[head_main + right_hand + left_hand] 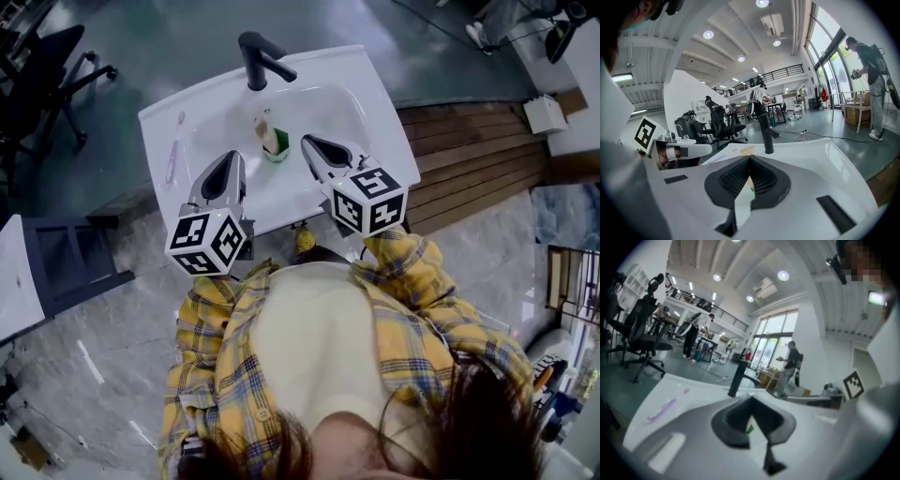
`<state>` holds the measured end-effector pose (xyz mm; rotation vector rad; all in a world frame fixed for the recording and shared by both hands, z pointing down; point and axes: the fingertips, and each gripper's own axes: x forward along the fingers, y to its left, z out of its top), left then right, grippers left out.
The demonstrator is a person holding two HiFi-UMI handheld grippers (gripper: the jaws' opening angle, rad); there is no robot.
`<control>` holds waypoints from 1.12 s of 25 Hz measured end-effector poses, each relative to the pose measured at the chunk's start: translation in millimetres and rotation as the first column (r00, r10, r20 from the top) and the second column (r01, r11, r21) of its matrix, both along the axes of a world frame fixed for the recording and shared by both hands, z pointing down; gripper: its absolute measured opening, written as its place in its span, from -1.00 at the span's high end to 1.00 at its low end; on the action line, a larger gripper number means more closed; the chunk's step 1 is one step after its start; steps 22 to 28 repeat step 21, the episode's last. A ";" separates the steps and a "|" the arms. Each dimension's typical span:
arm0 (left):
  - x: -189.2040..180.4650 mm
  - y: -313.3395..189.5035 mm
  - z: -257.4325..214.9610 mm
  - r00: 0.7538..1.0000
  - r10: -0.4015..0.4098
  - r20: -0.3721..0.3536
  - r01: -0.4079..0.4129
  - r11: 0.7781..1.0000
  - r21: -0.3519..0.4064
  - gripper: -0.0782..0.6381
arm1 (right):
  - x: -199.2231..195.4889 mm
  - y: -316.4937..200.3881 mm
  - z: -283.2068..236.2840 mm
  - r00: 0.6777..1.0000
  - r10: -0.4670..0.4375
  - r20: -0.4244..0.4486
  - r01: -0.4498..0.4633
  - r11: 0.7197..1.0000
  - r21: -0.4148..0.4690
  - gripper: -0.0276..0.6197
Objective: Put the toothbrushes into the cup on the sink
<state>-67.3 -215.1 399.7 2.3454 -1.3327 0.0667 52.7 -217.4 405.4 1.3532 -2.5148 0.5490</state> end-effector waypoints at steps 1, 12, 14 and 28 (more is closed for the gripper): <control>-0.2 -0.4 0.7 1.000 0.000 0.000 0.000 1.000 -0.003 0.76 | -0.3 -0.2 -0.3 1.000 0.000 0.000 0.000 1.000 0.000 0.87; -0.3 -1.5 4.5 1.000 -0.010 -0.011 0.010 1.000 -0.022 0.76 | 1.6 -1.1 0.0 1.000 0.009 -0.005 -0.009 1.000 -0.003 0.87; -0.4 -1.3 4.5 1.000 -0.013 -0.015 0.012 1.000 -0.023 0.76 | 2.3 -1.2 -0.5 1.000 0.009 -0.006 -0.009 1.000 -0.002 0.87; 2.1 -1.2 5.3 1.000 -0.014 -0.022 0.013 1.000 -0.025 0.76 | 5.7 -2.1 0.3 1.000 0.011 -0.006 -0.011 1.000 -0.001 0.87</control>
